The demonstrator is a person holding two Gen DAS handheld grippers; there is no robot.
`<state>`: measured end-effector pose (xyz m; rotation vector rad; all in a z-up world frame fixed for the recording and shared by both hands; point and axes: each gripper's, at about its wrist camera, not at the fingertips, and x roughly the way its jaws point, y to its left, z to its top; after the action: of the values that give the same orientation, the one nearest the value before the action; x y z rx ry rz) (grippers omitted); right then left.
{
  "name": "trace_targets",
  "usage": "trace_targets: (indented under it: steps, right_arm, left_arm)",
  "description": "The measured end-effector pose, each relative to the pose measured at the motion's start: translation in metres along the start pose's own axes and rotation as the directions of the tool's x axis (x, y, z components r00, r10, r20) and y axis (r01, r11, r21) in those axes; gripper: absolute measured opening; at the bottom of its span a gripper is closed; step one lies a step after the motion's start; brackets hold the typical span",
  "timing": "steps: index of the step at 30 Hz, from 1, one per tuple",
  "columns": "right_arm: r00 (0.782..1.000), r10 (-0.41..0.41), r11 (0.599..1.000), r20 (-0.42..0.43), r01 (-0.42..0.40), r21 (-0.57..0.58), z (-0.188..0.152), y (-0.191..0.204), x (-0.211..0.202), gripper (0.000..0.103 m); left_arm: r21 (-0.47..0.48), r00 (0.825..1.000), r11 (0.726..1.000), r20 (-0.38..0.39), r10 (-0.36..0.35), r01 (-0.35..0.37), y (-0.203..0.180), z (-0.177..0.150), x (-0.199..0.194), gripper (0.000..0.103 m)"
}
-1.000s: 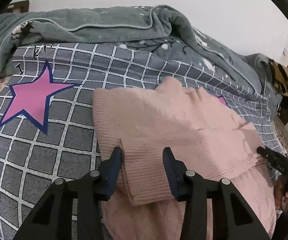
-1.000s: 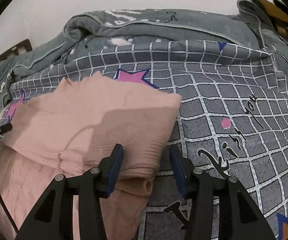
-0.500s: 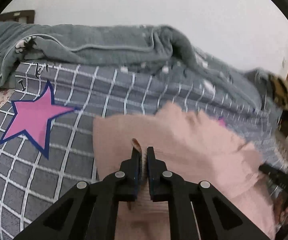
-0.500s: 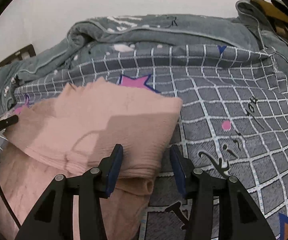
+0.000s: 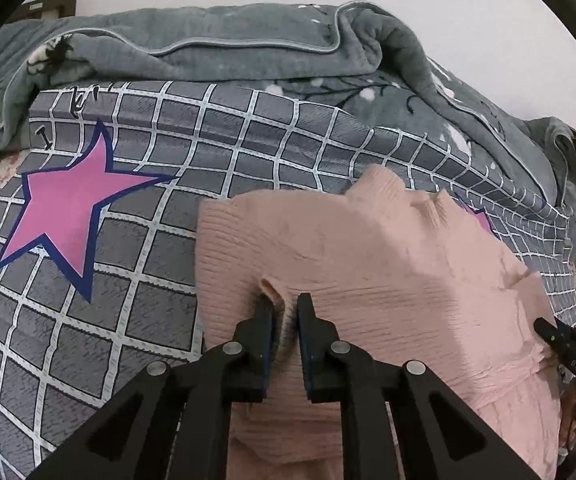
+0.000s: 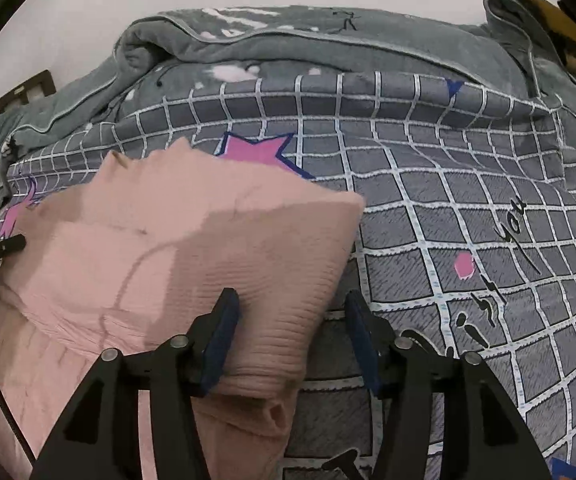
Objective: Fold small clothes
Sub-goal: 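Smooth the folded sweater flat with both grippers open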
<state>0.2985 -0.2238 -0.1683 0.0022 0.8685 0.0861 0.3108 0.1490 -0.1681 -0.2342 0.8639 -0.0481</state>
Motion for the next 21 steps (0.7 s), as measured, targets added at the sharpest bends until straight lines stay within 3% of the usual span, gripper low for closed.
trace_targets:
  steps: [3,6,8,11,21]
  right_arm:
    - [1.000,-0.013,1.000,0.004,0.013,-0.011,-0.001,0.002,0.000,0.053]
    - [1.000,-0.025,0.999,0.012,0.025,-0.030,-0.002,0.006,-0.002,0.055]
    - [1.000,-0.017,0.999,0.008,0.018,-0.033,-0.001,0.006,-0.001,0.055]
    - [1.000,0.022,0.999,0.003,-0.022,-0.030,-0.002,0.004,-0.002,0.055]
    - [0.997,0.081,0.997,0.015,-0.081,-0.017,-0.006,0.005,-0.006,0.055]
  left_arm:
    - [0.021,1.000,0.999,0.005,0.024,-0.024,-0.005,-0.005,-0.001,0.018]
    - [0.054,0.999,0.998,0.015,0.037,-0.037,-0.013,-0.011,-0.004,0.033]
    - [0.077,0.999,0.996,0.026,0.040,-0.042,-0.019,-0.015,-0.007,0.051]
    - [0.131,0.996,0.988,0.050,0.081,-0.086,-0.032,-0.023,-0.012,0.062]
    - [0.169,0.991,0.977,0.068,0.118,-0.128,-0.039,-0.033,-0.013,0.070]
